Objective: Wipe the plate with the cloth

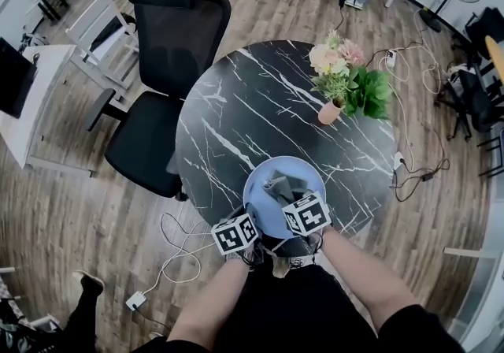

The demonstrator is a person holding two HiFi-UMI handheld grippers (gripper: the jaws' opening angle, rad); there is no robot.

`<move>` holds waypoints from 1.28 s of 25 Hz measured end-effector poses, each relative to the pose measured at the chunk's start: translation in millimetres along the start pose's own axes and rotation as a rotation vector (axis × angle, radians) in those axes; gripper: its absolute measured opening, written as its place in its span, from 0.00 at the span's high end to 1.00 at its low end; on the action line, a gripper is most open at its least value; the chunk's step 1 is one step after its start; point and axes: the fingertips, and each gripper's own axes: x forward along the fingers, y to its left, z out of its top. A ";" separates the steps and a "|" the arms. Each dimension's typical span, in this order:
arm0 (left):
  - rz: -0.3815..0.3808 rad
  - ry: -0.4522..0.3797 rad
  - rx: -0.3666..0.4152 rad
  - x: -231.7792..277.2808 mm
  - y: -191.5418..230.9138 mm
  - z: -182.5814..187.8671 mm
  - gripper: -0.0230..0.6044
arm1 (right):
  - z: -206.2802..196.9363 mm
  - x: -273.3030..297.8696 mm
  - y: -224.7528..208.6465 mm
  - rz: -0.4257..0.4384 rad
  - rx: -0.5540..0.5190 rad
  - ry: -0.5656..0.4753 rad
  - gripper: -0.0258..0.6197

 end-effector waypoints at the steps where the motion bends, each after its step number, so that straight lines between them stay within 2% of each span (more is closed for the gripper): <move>1: 0.001 -0.001 -0.002 0.0 0.1 0.3 0.91 | -3.8 2.1 10.9 0.025 -0.009 0.014 0.87; 7: -0.010 -0.003 -0.023 0.8 -1.3 -1.6 0.91 | -27.6 6.1 61.5 0.111 -0.081 0.075 0.87; 12: -0.005 -0.010 -0.033 1.3 -0.6 -1.1 0.91 | -48.2 2.1 73.2 0.180 -0.070 0.157 0.87; 15: -0.001 -0.015 -0.039 1.7 -0.1 -0.2 0.91 | -65.4 -3.7 72.7 0.209 -0.109 0.232 0.87; 24: 0.007 -0.024 -0.050 -0.1 -0.1 0.6 0.91 | -90.5 -26.8 44.4 0.140 -0.284 0.334 0.87; 32: 0.014 -0.023 -0.041 1.5 -0.2 0.0 0.91 | -93.1 -39.6 -15.2 0.055 -0.396 0.416 0.87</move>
